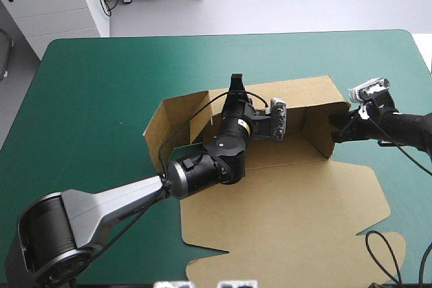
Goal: Fold the box
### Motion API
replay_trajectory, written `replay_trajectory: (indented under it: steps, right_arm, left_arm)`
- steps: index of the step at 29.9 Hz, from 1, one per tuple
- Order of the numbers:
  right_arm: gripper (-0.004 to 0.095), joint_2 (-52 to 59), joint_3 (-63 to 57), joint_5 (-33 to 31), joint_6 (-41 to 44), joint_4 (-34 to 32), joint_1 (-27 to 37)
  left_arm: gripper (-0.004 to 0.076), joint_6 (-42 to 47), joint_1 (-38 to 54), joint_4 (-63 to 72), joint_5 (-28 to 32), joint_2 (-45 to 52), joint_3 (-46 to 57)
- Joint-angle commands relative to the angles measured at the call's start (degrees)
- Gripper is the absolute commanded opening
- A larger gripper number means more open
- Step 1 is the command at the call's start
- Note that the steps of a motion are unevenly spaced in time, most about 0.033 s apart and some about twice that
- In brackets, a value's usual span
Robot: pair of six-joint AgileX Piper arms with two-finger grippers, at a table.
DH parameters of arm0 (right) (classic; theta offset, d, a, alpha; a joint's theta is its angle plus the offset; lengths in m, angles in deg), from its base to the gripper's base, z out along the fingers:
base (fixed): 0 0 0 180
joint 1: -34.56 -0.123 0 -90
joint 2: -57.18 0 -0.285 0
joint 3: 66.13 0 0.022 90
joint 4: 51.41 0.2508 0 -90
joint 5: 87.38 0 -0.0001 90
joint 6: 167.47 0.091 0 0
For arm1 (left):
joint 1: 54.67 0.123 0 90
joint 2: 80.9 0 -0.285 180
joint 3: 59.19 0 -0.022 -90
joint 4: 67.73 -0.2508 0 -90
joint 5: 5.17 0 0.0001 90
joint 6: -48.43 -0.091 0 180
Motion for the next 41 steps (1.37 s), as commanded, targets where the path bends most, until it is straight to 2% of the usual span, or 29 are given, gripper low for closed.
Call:
replay_trajectory:
  steps: [1,5,8,11,15,22,33,41]
  right_arm:
    - [-0.0001,0.6,1.1,3.6,1.8,0.2,-4.0]
    - [-0.0002,0.6,1.1,10.8,6.8,-4.7,-8.4]
    - [-0.0002,0.6,1.1,12.3,8.9,-7.9,-9.9]
    - [-0.0002,0.6,1.1,12.3,8.9,-8.1,-9.9]
    - [-0.0002,0.6,1.1,12.4,10.1,-8.1,-9.9]
    - [-0.0001,0.6,1.1,12.5,14.0,-10.7,-9.9]
    - [-0.0002,0.6,1.1,12.5,22.0,-17.3,-9.9]
    - [-0.0002,0.6,1.1,12.5,22.4,-17.3,-9.9]
  left_arm:
    - [-0.0008,1.4,-1.0,2.4,2.7,1.7,-0.8]
    - [-0.0008,1.4,-1.0,2.4,2.7,1.7,-0.8]
    - [-0.0006,2.0,-1.0,2.4,2.7,1.7,-0.8]
    - [0.0019,2.0,-1.0,2.4,2.7,1.7,-0.8]
    - [0.0108,2.0,-0.9,2.4,2.7,1.7,-0.8]
    - [0.0336,2.0,-0.7,2.4,2.8,1.7,-0.8]
    - [0.0340,6.9,-5.1,1.8,1.1,3.1,-1.5]
    - [0.0340,6.9,-11.8,-1.1,-2.7,4.7,-1.6]
